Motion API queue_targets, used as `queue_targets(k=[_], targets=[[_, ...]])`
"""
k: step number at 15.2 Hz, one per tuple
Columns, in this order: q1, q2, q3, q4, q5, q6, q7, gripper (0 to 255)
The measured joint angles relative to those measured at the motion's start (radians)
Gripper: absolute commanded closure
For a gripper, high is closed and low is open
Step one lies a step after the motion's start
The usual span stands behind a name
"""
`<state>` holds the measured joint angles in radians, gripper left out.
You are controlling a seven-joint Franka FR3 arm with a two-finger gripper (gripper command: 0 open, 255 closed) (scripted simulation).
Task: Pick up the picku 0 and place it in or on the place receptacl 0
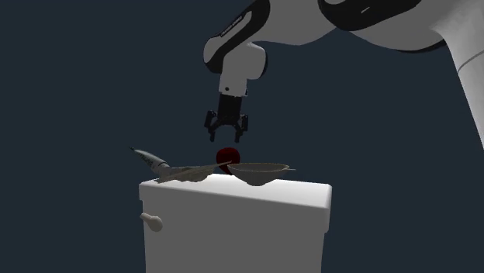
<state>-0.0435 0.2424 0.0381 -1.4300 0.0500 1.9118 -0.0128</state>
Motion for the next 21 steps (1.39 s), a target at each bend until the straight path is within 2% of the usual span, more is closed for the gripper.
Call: queue_targets(k=[2, 6, 7, 12, 16, 17, 18, 19, 21], targets=[[-0.007, -0.012, 0.005, -0.023, 0.000, 0.013, -0.061, 0], [-0.012, 0.000, 0.015, -0.006, -0.003, 0.006, -0.021, 0], [-0.015, -0.003, 0.017, -0.011, -0.005, 0.008, -0.033, 255], [-0.018, 0.002, 0.022, 0.001, -0.004, -0.009, -0.028, 255], [-0.019, -0.008, 0.020, -0.014, -0.004, -0.009, -0.070, 255], [-0.019, -0.008, 0.020, -0.014, -0.004, -0.010, -0.070, 0], [-0.019, -0.009, 0.020, -0.014, -0.004, -0.010, -0.069, 0], [-0.004, -0.051, 0.022, -0.083, -0.037, 0.036, -0.067, 0], [0.036, -0.181, 0.033, -0.288, -0.179, 0.213, -0.035, 0]])
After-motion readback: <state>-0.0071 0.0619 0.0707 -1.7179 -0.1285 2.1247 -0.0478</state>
